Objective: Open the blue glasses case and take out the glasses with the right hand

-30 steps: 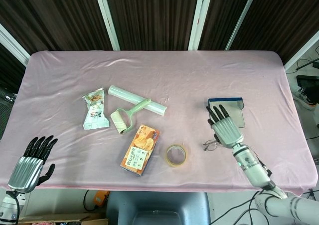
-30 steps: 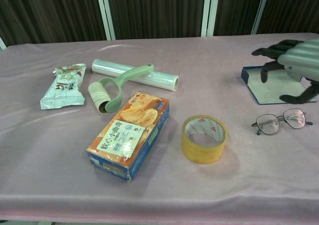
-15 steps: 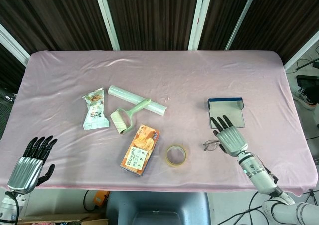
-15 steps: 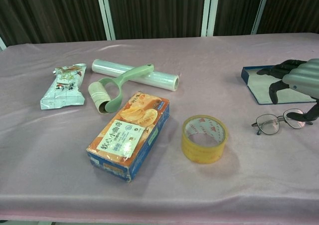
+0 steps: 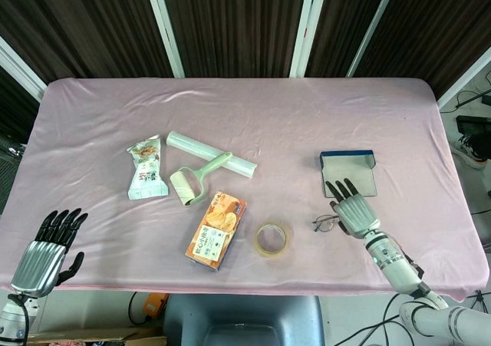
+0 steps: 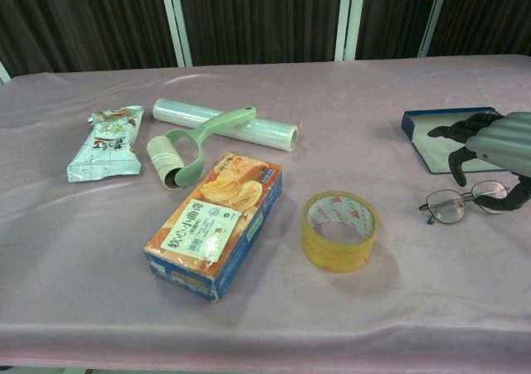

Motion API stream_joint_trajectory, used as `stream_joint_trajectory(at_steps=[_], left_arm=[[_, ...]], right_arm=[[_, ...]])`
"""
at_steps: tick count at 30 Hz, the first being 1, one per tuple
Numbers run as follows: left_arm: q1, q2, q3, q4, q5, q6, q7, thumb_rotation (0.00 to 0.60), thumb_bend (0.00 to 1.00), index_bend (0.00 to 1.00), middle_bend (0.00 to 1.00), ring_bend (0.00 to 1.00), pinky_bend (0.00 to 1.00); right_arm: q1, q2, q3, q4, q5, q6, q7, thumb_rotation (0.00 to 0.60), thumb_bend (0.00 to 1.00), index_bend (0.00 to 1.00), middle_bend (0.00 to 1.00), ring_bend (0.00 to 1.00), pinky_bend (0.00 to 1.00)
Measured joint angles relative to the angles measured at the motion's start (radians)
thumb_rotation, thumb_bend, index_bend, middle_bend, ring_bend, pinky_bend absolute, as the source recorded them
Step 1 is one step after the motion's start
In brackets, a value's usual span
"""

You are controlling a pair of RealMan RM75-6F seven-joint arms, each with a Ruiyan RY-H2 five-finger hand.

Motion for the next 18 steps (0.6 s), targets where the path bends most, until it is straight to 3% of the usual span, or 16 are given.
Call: stream_joint_trajectory(at_steps=[18], left_arm=[[0.0,0.003,-0.001,0.002,-0.002,0.0,-0.008,0.6,0.41,0.0,0.04,0.0,0.0]], right_arm=[[0.009,-0.033,0.0,0.045,0.007,-0.029,0.015,0.6,0.56,0.66,0.05,0.0,0.0]])
